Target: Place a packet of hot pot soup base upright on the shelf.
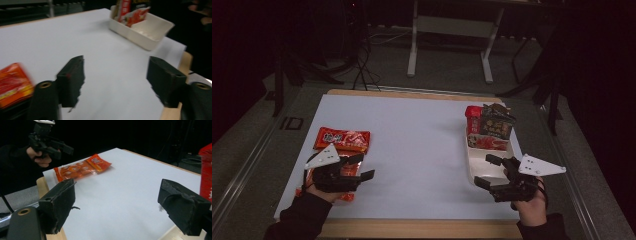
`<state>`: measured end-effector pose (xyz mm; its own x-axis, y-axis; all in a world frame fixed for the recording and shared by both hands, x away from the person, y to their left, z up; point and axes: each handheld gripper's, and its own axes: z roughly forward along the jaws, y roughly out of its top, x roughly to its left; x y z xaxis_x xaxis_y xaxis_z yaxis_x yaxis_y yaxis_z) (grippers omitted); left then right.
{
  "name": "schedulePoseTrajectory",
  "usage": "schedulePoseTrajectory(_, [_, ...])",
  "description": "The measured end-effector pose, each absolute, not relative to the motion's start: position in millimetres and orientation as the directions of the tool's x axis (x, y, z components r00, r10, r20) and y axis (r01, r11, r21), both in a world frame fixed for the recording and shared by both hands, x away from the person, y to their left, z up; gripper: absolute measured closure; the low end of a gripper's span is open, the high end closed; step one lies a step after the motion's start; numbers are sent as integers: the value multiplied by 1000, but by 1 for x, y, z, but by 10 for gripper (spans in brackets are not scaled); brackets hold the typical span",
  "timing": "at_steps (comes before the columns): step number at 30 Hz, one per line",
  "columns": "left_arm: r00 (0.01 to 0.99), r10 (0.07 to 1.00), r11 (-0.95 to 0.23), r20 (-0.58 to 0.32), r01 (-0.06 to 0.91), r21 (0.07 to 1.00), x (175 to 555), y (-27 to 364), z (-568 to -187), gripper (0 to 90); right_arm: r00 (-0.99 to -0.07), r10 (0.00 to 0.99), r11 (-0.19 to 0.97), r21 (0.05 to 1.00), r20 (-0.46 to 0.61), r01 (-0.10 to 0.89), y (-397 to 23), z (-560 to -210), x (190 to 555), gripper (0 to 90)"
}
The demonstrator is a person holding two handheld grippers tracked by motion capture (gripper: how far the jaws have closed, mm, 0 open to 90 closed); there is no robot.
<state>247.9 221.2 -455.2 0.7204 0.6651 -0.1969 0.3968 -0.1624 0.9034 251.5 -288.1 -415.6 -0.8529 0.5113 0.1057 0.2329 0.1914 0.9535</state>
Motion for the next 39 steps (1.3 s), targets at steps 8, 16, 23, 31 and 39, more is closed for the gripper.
schedulePoseTrajectory(8, [619, 765, -139, -177, 428, 893, 251, 263, -458, 400, -846, 529, 211, 958, 57, 196, -285, -413, 242, 141])
schedulePoseTrajectory(16, [467, 875, -124, -128, 471, 874, 260, 306, -470, 559, -842, 538, 213, 958, 47, 190, -289, -414, 231, 141])
schedulePoseTrajectory(23, [367, 921, -86, -126, 511, 855, 267, 328, -488, 852, -836, 546, 210, 959, 46, 189, -292, -415, 228, 141])
schedulePoseTrajectory(31, [253, 962, -75, -105, 612, 787, 283, 343, -521, 900, -832, 553, 218, 956, 44, 196, -296, -416, 227, 141])
schedulePoseTrajectory(39, [246, 964, -90, -100, 658, 748, 293, 340, -538, 900, -838, 542, 233, 949, 56, 214, -293, -421, 229, 143])
